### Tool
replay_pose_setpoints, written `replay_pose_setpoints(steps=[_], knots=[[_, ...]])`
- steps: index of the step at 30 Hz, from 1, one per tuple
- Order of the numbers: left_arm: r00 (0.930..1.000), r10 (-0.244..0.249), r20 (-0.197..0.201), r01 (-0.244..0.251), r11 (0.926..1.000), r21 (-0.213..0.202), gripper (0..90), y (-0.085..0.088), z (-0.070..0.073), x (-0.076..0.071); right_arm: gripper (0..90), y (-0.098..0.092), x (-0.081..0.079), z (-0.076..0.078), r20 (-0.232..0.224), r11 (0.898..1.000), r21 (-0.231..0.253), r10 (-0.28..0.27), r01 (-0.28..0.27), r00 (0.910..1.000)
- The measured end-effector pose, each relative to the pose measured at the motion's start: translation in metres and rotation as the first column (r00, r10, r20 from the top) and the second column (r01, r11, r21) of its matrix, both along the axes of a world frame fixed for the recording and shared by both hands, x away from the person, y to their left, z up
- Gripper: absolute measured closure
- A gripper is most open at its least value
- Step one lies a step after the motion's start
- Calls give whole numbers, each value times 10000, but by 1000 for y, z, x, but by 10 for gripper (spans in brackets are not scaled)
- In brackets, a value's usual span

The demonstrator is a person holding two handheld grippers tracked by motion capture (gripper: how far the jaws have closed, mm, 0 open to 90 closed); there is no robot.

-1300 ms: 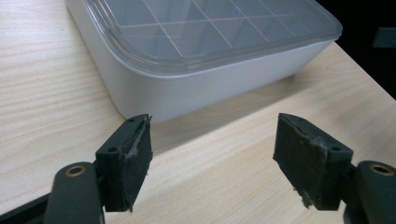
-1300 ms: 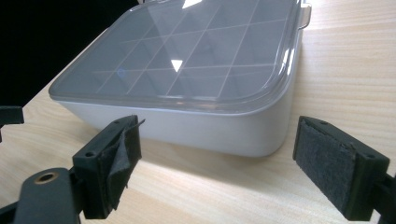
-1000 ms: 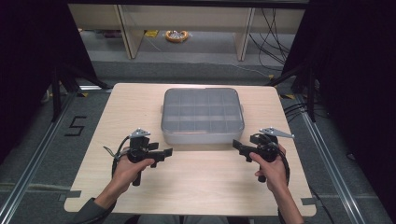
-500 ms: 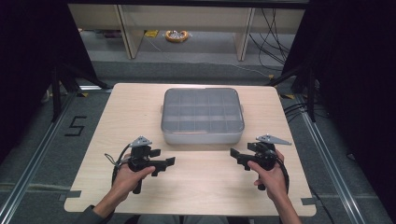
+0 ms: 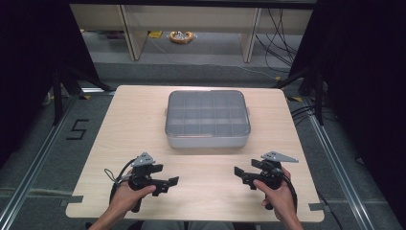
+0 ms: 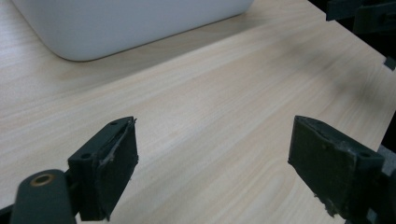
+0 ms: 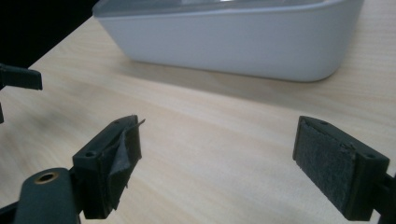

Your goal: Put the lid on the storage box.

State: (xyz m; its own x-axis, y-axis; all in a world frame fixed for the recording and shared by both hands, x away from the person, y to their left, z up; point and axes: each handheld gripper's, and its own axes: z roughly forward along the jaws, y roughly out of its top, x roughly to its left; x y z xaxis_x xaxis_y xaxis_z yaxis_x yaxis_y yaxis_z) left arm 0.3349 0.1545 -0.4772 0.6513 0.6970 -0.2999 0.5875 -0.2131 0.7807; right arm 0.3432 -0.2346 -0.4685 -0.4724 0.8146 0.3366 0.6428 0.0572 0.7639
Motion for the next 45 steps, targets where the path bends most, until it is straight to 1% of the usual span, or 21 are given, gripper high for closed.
replay_pose_setpoints(steps=[1, 3, 6, 8, 10, 14, 15, 16, 18, 19, 22, 29, 32, 33, 35, 36, 37, 38, 40, 42, 45], knots=[[10000, -71, 4, 70, 9999, 133, 149, 1, 0, -2, 162, -2, 0, -2, 252, 9995, -220, 226, -220, 9994], [9999, -110, -31, 110, 9999, 75, 149, 2, -1, -6, 162, 1, -5, -2, -32, 9998, -89, 170, -170, 9999], [9999, -122, -90, 123, 9999, 98, 149, 5, -3, -10, 162, 1, -7, -6, 193, 9987, -374, 353, -345, 9992], [9999, -78, -81, 80, 9998, 172, 150, 7, -5, -14, 162, 5, -13, -5, -252, 9995, -32, 311, -312, 9992], [9999, -96, -74, 98, 9997, 211, 149, 8, -6, -17, 162, 4, -13, -8, 190, 9975, -480, 531, -521, 9984], [9999, -142, -57, 144, 9995, 287, 150, 11, -9, -23, 162, 7, -23, -8, -266, 9987, -202, 459, -464, 9986], [9999, -155, -54, 156, 9993, 335, 149, 11, -10, -25, 162, 5, -22, -9, 93, 9966, -386, 735, -731, 9973], [9997, -186, -135, 190, 9994, 300, 149, 12, -11, -26, 162, 7, -25, -9, -156, 9971, -342, 678, -683, 9976], [9997, -182, -182, 188, 9993, 336, 150, 12, -13, -29, 162, 5, -26, -11, 153, 9950, -624, 797, -786, 9967], [9993, -259, -255, 269, 9989, 374, 149, 13, -13, -31, 163, 6, -29, -11, -162, 9965, -389, 734, -739, 9972], [9992, -317, -231, 326, 9987, 381, 149, 14, -15, -35, 163, 3, -33, -13, 7, 9946, -515, 903, -902, 9959], [9995, -288, -156, 295, 9984, 485, 150, 14, -18, -45, 162, 5, -47, -16, -491, 9944, -436, 937, -959, 9944], [9995, -316, -96, 321, 9978, 576, 149, 14, -19, -49, 163, 3, -50, -20, -74, 9888, -697, 1321, -1323, 9912], [9997, -261, -43, 263, 9983, 522, 149, 13, -20, -51, 163, 6, -55, -18, -567, 9914, -501, 1181, -1210, 9914], [9995, -305, -46, 307, 9971, 690, 149, 14, -20, -54, 163, 3, -56, -21, -278, 9869, -715, 1430, -1447, 9893], [9996, -273, -59, 277, 9972, 693, 149, 14, -20, -56, 163, 5, -61, -20, -715, 9902, -604, 1219, -1263, 9900], [9994, -342, 6, 341, 9966, 747, 149, 14, -20, -57, 163, 3, -59, -22, -229, 9852, -882, 1453, -1467, 9891], [9997, -235, -25, 236, 9976, 647, 149, 13, -21, -59, 163, 6, -64, -22, -595, 9900, -615, 1233, -1269, 9906], [9995, -317, -60, 321, 9970, 708, 149, 13, -21, -61, 163, 3, -64, -23, -246, 9830, -1048, 1492, -1510, 9885], [9998, -206, -42, 208, 9981, 580, 149, 12, -22, -63, 162, 5, -69, -23, -682, 9832, -981, 1479, -1541, 9867], [9996, -270, -30, 271, 9979, 592, 149, 11, -23, -63, 163, 3, -70, -25, -359, 9781, -1148, 1707, -1737, 9847]])
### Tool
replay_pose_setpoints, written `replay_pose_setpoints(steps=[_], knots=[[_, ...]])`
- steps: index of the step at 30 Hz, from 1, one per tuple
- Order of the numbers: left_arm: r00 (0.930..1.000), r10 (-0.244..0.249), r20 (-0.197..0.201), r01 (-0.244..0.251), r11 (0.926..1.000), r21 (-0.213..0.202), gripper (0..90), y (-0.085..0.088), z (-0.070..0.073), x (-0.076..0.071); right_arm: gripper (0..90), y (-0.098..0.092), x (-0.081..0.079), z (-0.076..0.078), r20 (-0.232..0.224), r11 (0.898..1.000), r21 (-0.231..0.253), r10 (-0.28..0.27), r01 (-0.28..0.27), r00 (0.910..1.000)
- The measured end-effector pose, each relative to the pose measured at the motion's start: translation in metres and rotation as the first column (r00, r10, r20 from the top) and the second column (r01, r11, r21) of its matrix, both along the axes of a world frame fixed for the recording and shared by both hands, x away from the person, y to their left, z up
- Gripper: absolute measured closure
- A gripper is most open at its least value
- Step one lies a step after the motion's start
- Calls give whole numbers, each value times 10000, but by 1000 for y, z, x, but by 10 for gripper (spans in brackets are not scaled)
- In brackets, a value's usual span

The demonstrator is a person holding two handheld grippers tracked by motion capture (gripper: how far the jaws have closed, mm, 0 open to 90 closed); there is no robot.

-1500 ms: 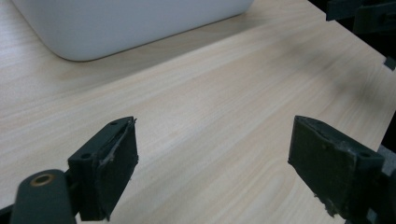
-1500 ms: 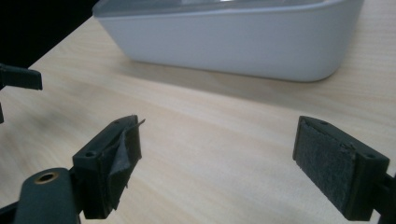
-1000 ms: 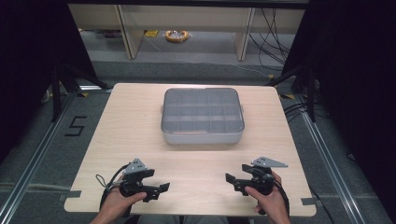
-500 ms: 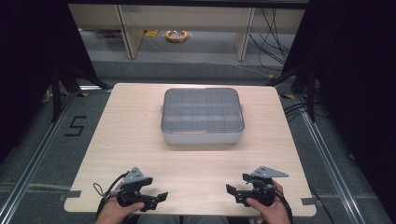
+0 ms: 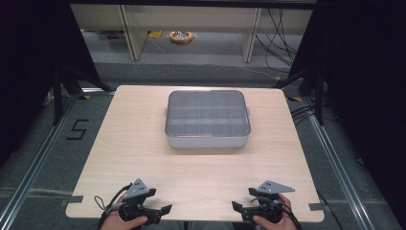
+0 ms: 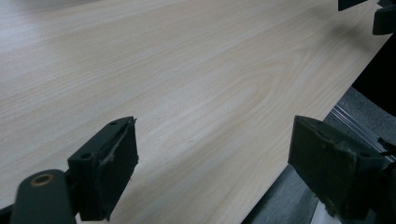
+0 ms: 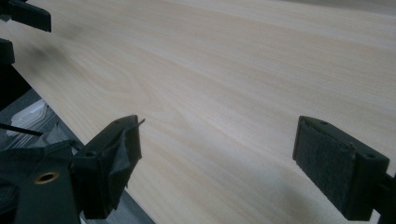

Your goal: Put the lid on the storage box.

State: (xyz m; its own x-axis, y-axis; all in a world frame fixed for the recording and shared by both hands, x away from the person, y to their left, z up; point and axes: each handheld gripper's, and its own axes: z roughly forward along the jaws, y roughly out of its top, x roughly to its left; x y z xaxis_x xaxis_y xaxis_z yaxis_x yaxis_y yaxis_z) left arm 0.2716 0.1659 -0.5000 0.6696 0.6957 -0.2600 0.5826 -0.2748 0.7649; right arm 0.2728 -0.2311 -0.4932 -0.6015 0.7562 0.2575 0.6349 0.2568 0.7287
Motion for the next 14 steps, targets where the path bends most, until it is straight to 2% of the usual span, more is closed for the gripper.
replay_pose_setpoints(steps=[1, 5, 8, 9, 11, 14], knots=[[10000, 0, -25, 0, 10000, 26, 149, 0, 0, 0, 163, 1, -2, 1, -176, 10000, -16, -86, 86, 9998], [10000, -26, -33, 26, 10000, -7, 149, -1, -1, 1, 163, 0, -2, -1, 18, 9998, -170, 104, -104, 9999], [10000, -53, -9, 53, 10000, 26, 149, 0, -1, 1, 163, 0, -1, -2, -74, 9999, -120, 0, -1, 10000], [9998, -190, -20, 190, 9995, 237, 149, 1, 0, 1, 163, -1, -1, -2, -64, 9999, -126, 4, -5, 10000], [10000, -66, -1, 66, 10000, 43, 149, 0, -1, 1, 162, 0, -1, -2, -40, 9999, -111, 36, -37, 10000], [10000, -46, -18, 46, 10000, -5, 150, 0, -1, 1, 163, 0, -1, -2, -49, 9999, -133, 46, -46, 10000]])
